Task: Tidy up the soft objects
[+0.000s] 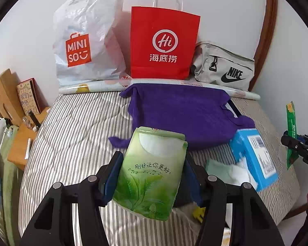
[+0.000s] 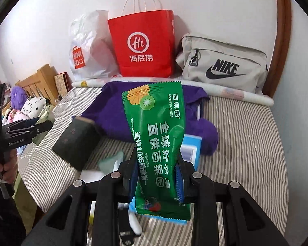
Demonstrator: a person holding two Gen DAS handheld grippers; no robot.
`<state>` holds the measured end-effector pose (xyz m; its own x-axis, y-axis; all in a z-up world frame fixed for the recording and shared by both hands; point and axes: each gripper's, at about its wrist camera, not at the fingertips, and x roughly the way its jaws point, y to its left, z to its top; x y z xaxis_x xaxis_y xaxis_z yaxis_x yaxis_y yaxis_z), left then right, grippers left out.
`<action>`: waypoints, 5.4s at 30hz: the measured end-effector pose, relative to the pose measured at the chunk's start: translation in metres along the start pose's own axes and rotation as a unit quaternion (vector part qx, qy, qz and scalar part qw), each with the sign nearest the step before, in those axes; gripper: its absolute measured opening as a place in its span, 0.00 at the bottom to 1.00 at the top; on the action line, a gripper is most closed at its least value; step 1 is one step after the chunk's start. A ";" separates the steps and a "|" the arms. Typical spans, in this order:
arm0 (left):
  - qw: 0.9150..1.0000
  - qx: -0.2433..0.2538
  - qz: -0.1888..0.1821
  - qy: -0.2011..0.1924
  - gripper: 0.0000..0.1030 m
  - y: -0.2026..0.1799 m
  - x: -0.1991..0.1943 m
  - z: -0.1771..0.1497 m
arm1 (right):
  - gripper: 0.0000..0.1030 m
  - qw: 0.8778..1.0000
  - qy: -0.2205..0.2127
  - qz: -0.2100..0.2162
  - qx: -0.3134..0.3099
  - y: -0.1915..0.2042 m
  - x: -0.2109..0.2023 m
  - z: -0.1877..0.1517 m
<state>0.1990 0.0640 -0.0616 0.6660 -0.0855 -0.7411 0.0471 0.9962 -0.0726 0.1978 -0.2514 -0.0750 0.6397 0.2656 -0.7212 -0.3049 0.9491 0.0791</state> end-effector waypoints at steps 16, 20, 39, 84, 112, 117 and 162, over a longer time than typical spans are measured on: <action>0.998 -0.029 -0.026 0.048 0.54 0.006 0.088 0.069 | 0.31 0.999 0.052 -0.001 0.013 -0.030 0.086 0.065; 0.998 -0.023 -0.016 0.063 0.54 0.005 0.116 0.086 | 0.31 0.997 0.074 0.002 0.015 -0.035 0.120 0.082; 0.989 -0.024 -0.017 0.144 0.55 0.005 0.220 0.127 | 0.32 0.984 0.176 -0.006 -0.016 -0.053 0.239 0.114; 0.997 -0.016 -0.044 0.055 0.69 -0.012 0.000 0.004 | 0.77 0.999 0.039 0.006 -0.001 0.007 0.013 0.009; 0.980 -0.003 -0.106 0.167 0.70 -0.127 0.044 -0.082 | 0.77 0.999 0.041 0.023 0.022 -0.007 -0.016 -0.129; 0.985 0.002 -0.117 0.130 0.59 -0.121 0.027 -0.082 | 0.77 0.998 0.048 0.030 0.016 -0.003 -0.007 -0.135; 0.989 -0.072 -0.043 0.119 0.62 0.001 0.007 -0.139 | 0.19 0.997 0.077 -0.025 0.004 -0.003 0.021 -0.155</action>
<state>0.0998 0.0625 -0.1594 0.4697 -0.1872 -0.8627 -0.0221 0.9745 -0.2234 0.1032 -0.2747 -0.1973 0.5369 0.1901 -0.8219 -0.2705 0.9616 0.0457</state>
